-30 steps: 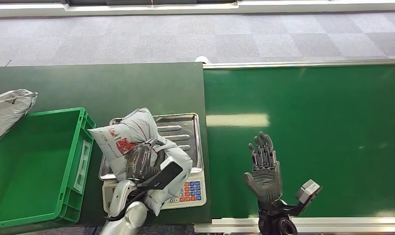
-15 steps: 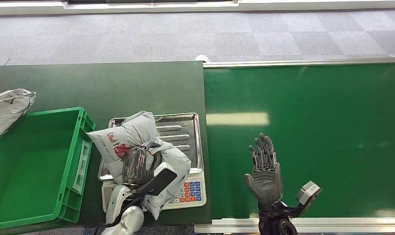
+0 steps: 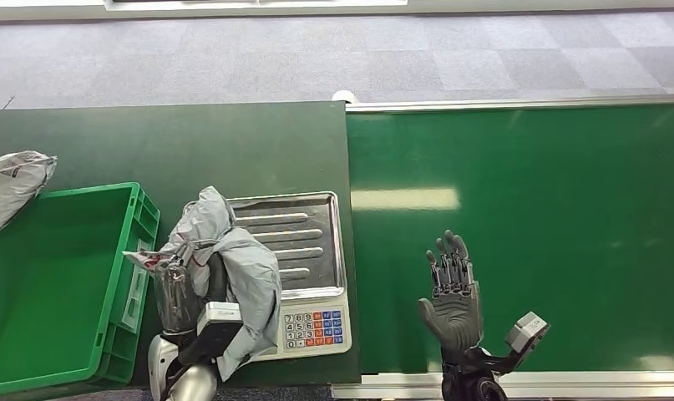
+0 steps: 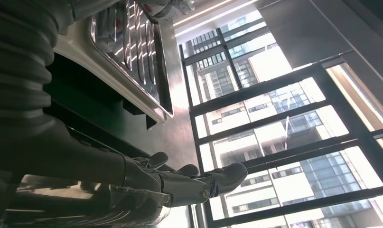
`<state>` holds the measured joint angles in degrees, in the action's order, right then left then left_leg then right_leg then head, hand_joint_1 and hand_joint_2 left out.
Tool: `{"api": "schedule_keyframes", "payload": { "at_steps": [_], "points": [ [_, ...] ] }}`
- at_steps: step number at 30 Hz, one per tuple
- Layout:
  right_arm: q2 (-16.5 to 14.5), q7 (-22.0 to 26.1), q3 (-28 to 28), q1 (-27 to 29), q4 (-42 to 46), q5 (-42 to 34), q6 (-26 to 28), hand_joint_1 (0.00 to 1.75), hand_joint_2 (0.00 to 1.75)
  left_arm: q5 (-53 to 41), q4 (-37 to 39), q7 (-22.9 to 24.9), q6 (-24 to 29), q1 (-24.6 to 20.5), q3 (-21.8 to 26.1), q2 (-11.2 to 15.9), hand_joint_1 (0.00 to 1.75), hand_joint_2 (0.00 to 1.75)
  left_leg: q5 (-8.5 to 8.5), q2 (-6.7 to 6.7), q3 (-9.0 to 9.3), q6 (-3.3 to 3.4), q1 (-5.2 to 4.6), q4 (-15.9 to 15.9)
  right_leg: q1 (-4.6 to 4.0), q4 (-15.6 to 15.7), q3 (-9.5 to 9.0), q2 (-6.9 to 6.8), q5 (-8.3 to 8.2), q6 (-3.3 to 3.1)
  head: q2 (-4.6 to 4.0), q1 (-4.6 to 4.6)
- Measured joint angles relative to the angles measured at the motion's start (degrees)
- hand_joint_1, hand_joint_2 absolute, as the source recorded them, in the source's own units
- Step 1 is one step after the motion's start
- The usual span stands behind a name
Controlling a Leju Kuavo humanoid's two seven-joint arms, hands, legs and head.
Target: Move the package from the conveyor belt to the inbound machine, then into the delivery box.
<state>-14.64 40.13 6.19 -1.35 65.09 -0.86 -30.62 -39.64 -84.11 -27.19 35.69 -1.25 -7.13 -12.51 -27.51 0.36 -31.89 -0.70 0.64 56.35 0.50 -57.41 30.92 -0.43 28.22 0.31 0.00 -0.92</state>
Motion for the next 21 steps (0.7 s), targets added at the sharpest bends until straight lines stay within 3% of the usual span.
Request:
{"api": "schedule_keyframes", "payload": {
  "at_steps": [9, 21],
  "points": [
    [0.1, 0.0, 0.8, 0.5, 1.2, -0.6, 0.3, 0.0, 1.75, 6.7, -7.0, -5.2, 2.6, -4.1, 3.6, 6.8, 1.75, 1.75, 0.02, 0.05, -0.07, -0.01, 0.03, 0.0, -0.04, 0.0, 0.06, 0.04, -0.01, -0.01, 0.0, 0.01],
    [0.1, 0.0, 1.3, 0.3, 1.2, -0.2, 0.1, 0.0, 1.75, 9.4, -10.6, -7.4, 3.3, -3.6, 6.2, 10.1, 1.75, 1.75, 0.01, 0.02, -0.15, -0.01, 0.03, 0.0, -0.04, 0.0, 0.12, 0.03, 0.0, -0.01, 0.0, 0.01]
  ]
}}
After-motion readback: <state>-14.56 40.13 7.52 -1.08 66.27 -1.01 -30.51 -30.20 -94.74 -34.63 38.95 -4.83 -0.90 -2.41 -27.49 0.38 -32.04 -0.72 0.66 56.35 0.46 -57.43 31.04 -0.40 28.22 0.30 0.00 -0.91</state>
